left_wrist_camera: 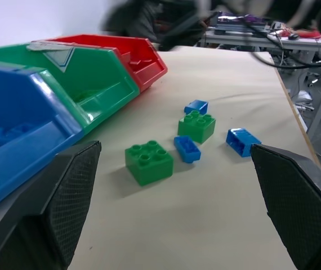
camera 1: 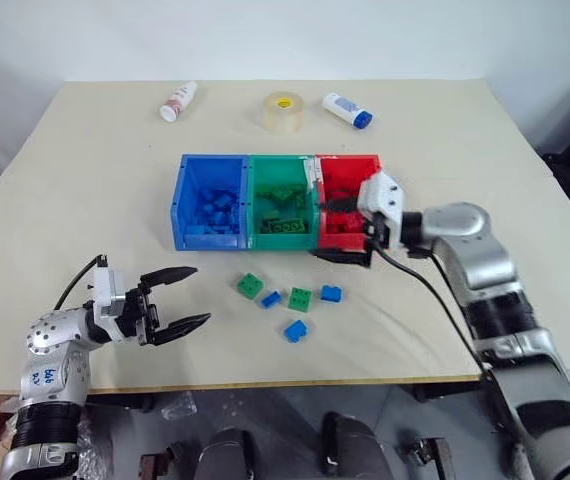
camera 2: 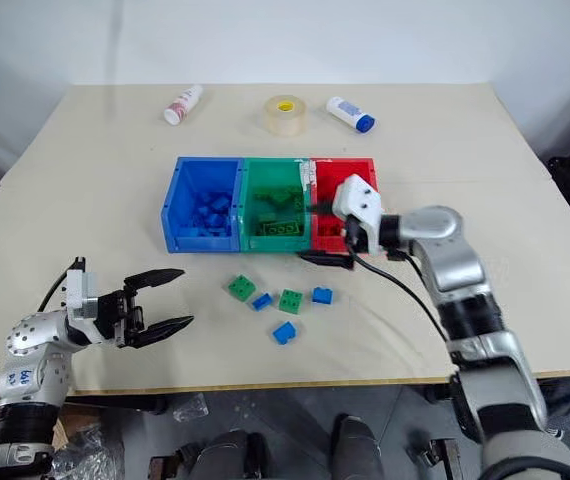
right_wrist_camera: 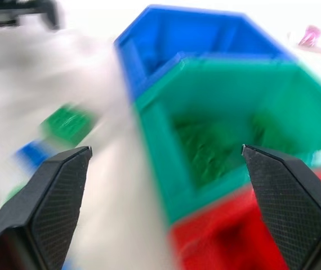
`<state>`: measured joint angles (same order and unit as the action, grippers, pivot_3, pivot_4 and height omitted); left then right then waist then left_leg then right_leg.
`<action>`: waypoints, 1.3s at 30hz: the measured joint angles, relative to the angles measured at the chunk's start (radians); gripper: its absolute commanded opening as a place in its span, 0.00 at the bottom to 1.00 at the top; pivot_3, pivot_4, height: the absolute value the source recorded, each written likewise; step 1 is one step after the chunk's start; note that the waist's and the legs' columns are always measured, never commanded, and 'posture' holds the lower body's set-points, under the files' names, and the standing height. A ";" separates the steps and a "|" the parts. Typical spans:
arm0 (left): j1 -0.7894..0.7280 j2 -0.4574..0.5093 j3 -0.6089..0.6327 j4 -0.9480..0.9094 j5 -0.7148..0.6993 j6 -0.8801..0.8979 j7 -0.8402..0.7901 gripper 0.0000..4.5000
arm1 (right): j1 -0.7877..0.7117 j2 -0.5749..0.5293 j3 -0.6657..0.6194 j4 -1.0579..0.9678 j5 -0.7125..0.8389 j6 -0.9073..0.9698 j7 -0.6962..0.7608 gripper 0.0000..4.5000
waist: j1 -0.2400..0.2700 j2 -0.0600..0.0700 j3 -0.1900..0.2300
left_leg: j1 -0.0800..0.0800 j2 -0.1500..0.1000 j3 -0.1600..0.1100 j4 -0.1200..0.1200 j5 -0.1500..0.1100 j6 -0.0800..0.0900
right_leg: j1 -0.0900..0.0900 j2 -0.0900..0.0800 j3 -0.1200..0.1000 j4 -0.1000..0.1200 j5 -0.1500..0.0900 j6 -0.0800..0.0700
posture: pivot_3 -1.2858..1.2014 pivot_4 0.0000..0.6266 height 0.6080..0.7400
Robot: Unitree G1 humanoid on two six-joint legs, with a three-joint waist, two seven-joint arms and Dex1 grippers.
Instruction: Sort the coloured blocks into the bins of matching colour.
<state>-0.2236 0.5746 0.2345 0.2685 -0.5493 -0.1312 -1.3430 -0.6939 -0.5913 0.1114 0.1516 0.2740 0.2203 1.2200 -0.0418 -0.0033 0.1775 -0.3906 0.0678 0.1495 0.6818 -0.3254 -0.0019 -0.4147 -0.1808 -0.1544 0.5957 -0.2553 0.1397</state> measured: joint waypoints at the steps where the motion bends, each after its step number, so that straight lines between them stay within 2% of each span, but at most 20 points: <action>1: -0.001 0.009 0.003 0.019 0.001 -0.006 -0.006 1.00 | 0.049 -0.041 -0.017 -0.049 0.024 0.021 0.021 0.99 | 0.004 0.000 0.000 | 0.000 0.000 0.000 0.000 0.000 0.000 | 0.000 0.000 0.000 0.000 0.000 0.000 | 0.52 0.24 1.00; 7: -0.013 0.040 0.028 0.104 0.006 -0.035 -0.039 1.00 | 0.417 -0.313 -0.202 -0.257 0.100 0.136 0.076 0.99 | 0.016 0.000 0.000 | 0.001 0.000 0.000 0.001 0.000 0.000 | 0.001 0.000 0.000 -0.001 0.000 0.000 | 0.52 0.24 1.00; 12: -0.025 0.041 0.029 0.134 0.007 -0.047 -0.057 1.00 | 0.548 -0.387 -0.293 -0.342 0.122 0.187 0.067 0.99 | 0.007 0.000 0.000 | 0.003 0.001 0.001 0.001 0.000 0.000 | 0.001 -0.001 0.000 0.001 0.000 -0.001 | 0.52 0.24 1.00; 16: -0.034 0.038 0.027 0.142 0.009 -0.056 -0.060 1.00 | 0.484 -0.354 -0.240 -0.367 0.130 0.228 0.028 0.99 | 0.007 0.000 0.000 | 0.003 0.001 0.001 0.001 0.000 0.000 | 0.001 -0.001 0.000 0.001 0.000 -0.001 | 0.52 0.24 1.00; 19: -0.043 0.028 0.020 0.141 0.011 -0.062 -0.061 1.00 | 0.358 -0.277 -0.115 -0.358 0.101 0.263 -0.016 0.99 | 0.009 0.000 0.000 | 0.002 0.001 0.000 0.001 0.000 0.000 | 0.001 -0.001 0.000 0.001 0.001 -0.001 | 0.52 0.24 1.00; 26: -0.039 -0.002 0.016 0.125 0.020 -0.076 -0.033 1.00 | 0.192 -0.104 0.124 -0.206 -0.033 0.246 -0.083 0.99 | 0.015 0.000 0.000 | 0.000 0.000 0.000 0.001 0.000 0.000 | 0.000 -0.001 -0.002 0.000 0.001 -0.001 | 0.52 0.24 1.00; 29: -0.003 -0.008 0.019 0.080 0.019 -0.076 -0.019 1.00 | 0.157 -0.062 0.170 -0.129 -0.083 0.207 -0.098 0.86 | 0.012 0.000 0.000 | 0.000 0.000 0.000 0.001 0.000 0.000 | 0.000 -0.001 -0.002 0.000 0.001 -0.001 | 0.52 0.24 1.00; 37: 0.071 -0.008 0.030 0.003 0.017 -0.066 0.019 1.00 | 0.132 -0.027 0.178 -0.084 -0.109 0.171 -0.096 0.24 | 0.011 0.000 0.000 | 0.001 0.001 0.000 0.001 0.000 0.000 | 0.000 -0.001 -0.001 0.001 0.001 -0.001 | 0.52 0.24 1.00; 39: 0.080 -0.008 0.032 -0.008 0.016 -0.063 0.025 1.00 | 0.125 -0.027 0.176 -0.085 -0.108 0.172 -0.093 0.20 | 0.011 0.000 0.000 | 0.001 0.001 0.000 0.001 0.000 0.000 | 0.000 -0.001 -0.001 0.001 0.001 -0.001 | 0.52 0.24 1.00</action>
<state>-0.1439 0.5664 0.2666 0.2607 -0.5333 -0.1938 -1.3184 -0.5688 -0.6186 0.2873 0.0664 0.1662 0.3926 1.1272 -0.0306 -0.0037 0.1775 -0.3898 0.0684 0.1497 0.6831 -0.3254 -0.0019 -0.4143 -0.1814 -0.1558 0.5969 -0.2547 0.1387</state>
